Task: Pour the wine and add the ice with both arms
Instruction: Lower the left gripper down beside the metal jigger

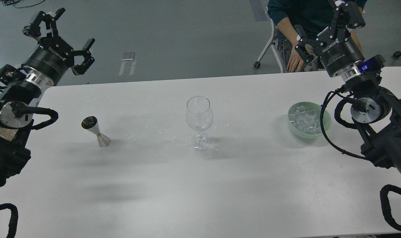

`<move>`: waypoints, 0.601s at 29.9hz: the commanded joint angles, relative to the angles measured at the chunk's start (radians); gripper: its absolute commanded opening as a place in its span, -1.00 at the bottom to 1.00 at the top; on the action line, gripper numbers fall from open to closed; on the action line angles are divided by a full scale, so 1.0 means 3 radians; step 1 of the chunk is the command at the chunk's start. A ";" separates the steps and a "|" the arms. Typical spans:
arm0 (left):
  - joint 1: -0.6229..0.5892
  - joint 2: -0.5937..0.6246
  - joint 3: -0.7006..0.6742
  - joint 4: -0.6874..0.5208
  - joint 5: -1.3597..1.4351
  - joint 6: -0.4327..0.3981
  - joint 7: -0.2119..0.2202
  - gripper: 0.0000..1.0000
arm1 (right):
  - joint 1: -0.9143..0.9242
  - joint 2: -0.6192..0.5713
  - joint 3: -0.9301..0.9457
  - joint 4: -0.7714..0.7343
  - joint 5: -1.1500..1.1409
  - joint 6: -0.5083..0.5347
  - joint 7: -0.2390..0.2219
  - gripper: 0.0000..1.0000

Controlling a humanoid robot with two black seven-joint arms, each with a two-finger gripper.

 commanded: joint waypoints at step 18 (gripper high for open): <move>0.0069 -0.0144 0.0064 -0.0030 0.0032 0.0000 -0.0021 0.96 | 0.0102 -0.0096 -0.0047 0.0100 -0.0005 0.0000 -0.0046 1.00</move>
